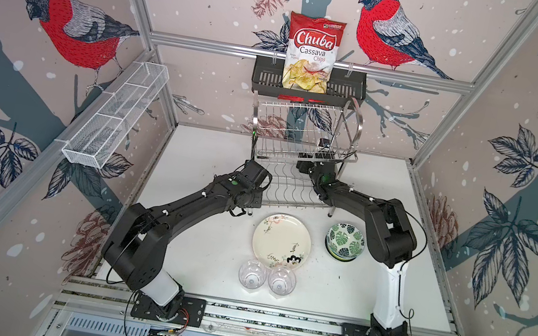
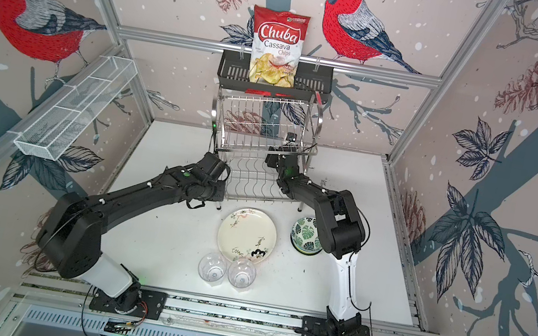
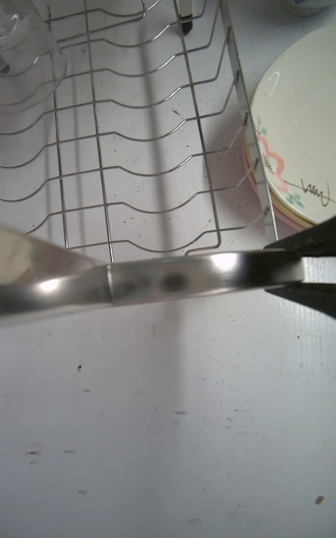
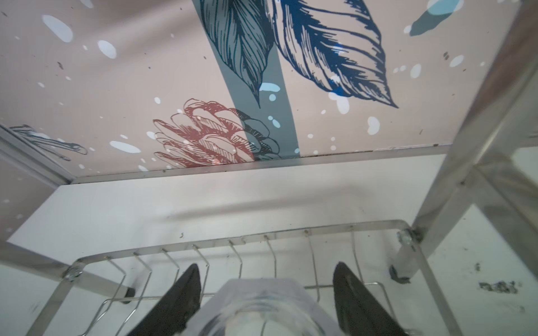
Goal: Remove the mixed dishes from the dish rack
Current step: 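Pull the clear glass out of the rack slot with the right gripper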
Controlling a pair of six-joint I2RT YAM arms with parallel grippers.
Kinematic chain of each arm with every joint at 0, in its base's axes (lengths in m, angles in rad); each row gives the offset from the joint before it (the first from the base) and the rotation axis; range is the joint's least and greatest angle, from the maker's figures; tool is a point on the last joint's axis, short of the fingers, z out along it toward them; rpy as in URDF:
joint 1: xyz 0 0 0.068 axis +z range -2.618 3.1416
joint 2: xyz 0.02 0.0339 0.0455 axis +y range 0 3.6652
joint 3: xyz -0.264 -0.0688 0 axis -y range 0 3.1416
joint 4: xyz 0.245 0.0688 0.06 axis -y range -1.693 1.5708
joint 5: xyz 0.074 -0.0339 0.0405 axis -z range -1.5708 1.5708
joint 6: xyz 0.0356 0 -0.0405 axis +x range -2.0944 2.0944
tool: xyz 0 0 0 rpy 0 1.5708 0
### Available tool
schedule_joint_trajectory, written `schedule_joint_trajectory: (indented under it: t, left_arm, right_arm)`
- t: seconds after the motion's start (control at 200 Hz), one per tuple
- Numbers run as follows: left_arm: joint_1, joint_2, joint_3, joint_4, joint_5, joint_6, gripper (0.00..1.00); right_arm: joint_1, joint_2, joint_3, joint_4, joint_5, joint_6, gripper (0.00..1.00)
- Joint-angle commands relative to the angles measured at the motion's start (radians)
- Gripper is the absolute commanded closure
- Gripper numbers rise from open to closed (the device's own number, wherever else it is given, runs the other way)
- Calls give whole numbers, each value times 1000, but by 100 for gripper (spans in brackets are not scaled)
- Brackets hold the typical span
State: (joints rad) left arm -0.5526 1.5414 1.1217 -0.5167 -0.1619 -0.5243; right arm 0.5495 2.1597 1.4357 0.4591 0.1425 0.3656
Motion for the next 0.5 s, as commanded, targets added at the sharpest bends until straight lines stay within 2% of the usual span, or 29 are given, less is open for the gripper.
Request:
schedule_joint_trajectory:
  t: [0.0, 0.49]
  left_arm:
    - [-4, 3, 2, 101, 52, 1, 100]
    - [-4, 10, -10, 112, 51, 4, 100]
  right_arm:
    - [1, 5, -33, -146, -222, 154, 78]
    - [-8, 11, -119, 101, -463, 422, 80]
